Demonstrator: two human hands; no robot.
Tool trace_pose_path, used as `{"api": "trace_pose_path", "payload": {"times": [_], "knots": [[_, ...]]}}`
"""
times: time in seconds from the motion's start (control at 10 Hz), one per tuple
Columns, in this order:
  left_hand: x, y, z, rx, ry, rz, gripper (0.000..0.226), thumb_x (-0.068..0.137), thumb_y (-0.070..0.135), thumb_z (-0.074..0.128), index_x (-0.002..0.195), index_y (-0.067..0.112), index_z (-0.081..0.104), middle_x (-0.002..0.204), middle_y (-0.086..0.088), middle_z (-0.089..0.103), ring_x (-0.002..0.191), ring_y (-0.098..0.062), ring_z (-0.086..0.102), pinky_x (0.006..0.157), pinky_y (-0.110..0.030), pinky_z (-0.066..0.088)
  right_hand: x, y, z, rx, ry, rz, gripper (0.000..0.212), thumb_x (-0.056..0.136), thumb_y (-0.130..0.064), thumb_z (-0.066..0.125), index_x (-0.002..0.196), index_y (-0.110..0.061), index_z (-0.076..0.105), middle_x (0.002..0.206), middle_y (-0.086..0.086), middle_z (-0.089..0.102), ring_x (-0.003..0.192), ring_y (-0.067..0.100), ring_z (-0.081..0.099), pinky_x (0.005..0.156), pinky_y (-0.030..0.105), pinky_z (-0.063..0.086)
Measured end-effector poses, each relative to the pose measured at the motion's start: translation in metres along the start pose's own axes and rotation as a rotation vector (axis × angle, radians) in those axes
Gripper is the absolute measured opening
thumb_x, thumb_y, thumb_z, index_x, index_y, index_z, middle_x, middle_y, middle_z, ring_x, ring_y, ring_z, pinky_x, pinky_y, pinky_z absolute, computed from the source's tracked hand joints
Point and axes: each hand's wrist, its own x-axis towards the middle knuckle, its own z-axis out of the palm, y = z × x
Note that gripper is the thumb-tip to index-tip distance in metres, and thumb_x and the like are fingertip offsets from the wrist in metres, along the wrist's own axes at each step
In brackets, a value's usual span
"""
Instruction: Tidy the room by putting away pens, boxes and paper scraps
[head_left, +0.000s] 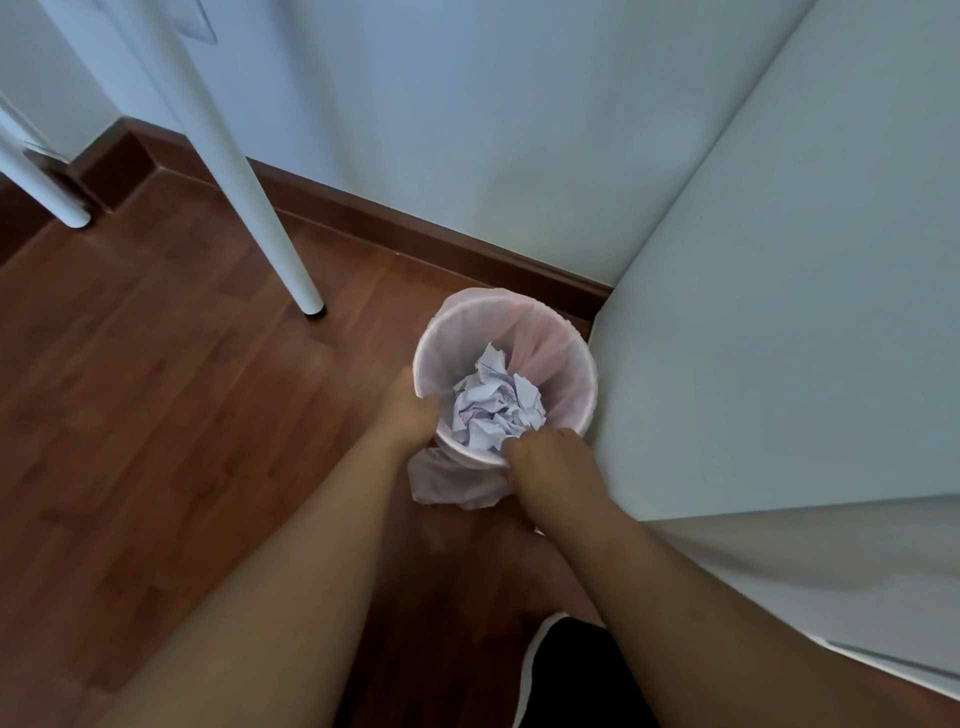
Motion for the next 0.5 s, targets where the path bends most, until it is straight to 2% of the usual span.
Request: {"api": "trace_pose_path", "payload": {"times": [0.1,0.2,0.3,0.4,0.5], "knots": [[-0.005,0.003,0.009,0.001,-0.063,0.011,0.035,0.085,-0.004,0.046,0.11,0.018,0.057,0.1,-0.005,0.064,0.095,-0.027,0.061,0.087,-0.048,0.055,-0.009,0.0,-0.002,-0.041,-0.053,0.013,0.027,0.09,-0.004,0.045,0.109,-0.01,0.064,0.109,0.011,0.068,0.104,0.033,0.061,0.085,0.037,0.043],[-0.004,-0.002,0.012,0.008,-0.041,0.004,0.049,0.081,0.005,0.047,0.128,0.015,0.055,0.118,-0.012,0.064,0.102,-0.03,0.063,0.087,-0.051,0.056,-0.012,0.0,-0.004,-0.066,-0.06,0.012,0.03,0.091,-0.003,0.044,0.113,-0.009,0.063,0.114,0.012,0.066,0.108,0.033,0.06,0.087,0.038,0.042],[-0.005,-0.002,0.009,0.039,-0.035,-0.059,0.043,0.087,0.011,0.052,0.13,0.015,0.049,0.117,-0.012,0.063,0.097,-0.03,0.064,0.075,-0.048,0.06,-0.013,0.001,-0.003,-0.045,-0.037,0.016,0.03,0.091,-0.005,0.043,0.115,-0.01,0.061,0.115,0.013,0.065,0.109,0.034,0.058,0.088,0.038,0.042],[-0.004,-0.001,0.0,0.127,0.048,-0.078,0.065,0.091,0.032,0.061,0.146,0.011,0.032,0.143,-0.012,0.047,0.122,-0.03,0.053,0.095,-0.041,0.05,-0.013,-0.004,-0.006,0.008,0.067,0.022,0.03,0.09,-0.013,0.049,0.119,-0.012,0.054,0.119,0.012,0.062,0.11,0.033,0.055,0.091,0.04,0.04],[-0.013,0.004,-0.016,0.14,0.144,0.001,0.074,0.09,0.042,0.062,0.15,0.014,0.029,0.15,-0.01,0.041,0.131,-0.025,0.047,0.095,-0.031,0.042,-0.015,-0.008,-0.014,0.014,-0.006,0.047,0.052,0.085,-0.029,0.061,0.132,-0.016,0.042,0.132,0.008,0.051,0.121,0.031,0.047,0.098,0.044,0.037]]}}
